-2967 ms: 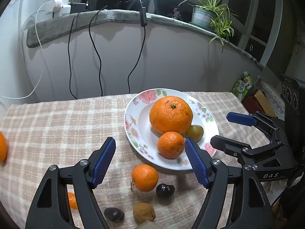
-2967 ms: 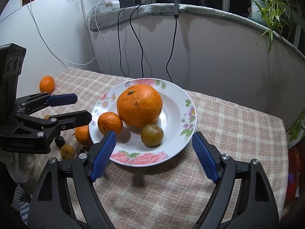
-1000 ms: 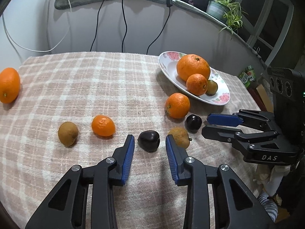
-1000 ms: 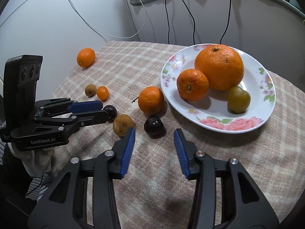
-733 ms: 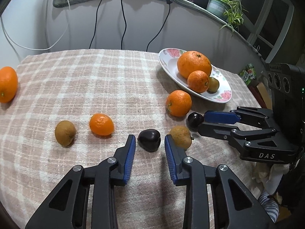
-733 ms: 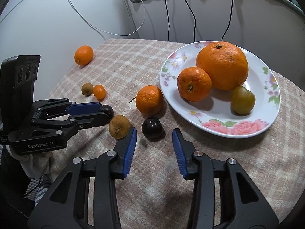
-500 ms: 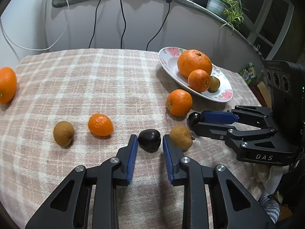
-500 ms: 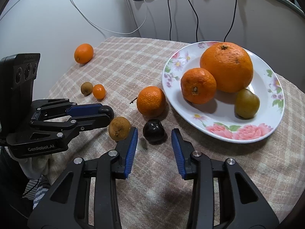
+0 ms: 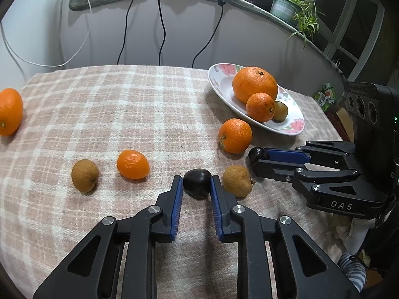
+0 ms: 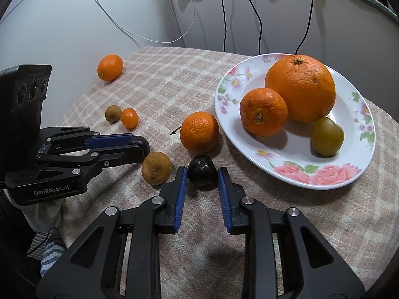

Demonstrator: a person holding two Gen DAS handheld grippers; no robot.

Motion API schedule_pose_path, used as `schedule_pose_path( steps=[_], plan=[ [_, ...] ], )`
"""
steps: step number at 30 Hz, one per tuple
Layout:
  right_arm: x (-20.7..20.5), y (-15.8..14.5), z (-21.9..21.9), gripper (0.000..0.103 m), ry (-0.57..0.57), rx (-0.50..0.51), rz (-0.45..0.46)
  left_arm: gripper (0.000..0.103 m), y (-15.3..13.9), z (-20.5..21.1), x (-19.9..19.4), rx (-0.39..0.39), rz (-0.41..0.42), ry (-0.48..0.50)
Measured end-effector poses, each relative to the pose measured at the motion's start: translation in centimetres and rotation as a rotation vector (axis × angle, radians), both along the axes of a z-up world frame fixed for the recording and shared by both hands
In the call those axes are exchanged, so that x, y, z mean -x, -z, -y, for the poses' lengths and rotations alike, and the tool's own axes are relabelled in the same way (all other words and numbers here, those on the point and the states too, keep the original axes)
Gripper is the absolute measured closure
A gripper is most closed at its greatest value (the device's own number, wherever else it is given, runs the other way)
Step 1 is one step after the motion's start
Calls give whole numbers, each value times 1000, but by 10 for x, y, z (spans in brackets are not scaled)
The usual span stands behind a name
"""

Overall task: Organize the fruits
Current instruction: 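Close the right tool around a dark plum while the left tool grasps another plum, then carry both dark plums onto the plate and open both tools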

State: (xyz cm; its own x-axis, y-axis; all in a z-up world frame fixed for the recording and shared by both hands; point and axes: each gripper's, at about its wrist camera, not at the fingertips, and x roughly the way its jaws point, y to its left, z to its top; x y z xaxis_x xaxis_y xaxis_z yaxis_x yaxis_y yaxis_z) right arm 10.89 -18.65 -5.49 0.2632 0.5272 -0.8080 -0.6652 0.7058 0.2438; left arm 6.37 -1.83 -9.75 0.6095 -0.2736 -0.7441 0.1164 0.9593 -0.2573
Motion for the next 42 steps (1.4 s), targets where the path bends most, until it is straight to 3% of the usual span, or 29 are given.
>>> schedule_pose_path(
  steps=[21,42],
  plan=[
    [13,-35,45,77,61,-65,56,83,-28,7,-11,-4,70,11],
    [-25,-52,103,77,194,-59,109,83,-39,29,-50,-2,98,52]
  ],
)
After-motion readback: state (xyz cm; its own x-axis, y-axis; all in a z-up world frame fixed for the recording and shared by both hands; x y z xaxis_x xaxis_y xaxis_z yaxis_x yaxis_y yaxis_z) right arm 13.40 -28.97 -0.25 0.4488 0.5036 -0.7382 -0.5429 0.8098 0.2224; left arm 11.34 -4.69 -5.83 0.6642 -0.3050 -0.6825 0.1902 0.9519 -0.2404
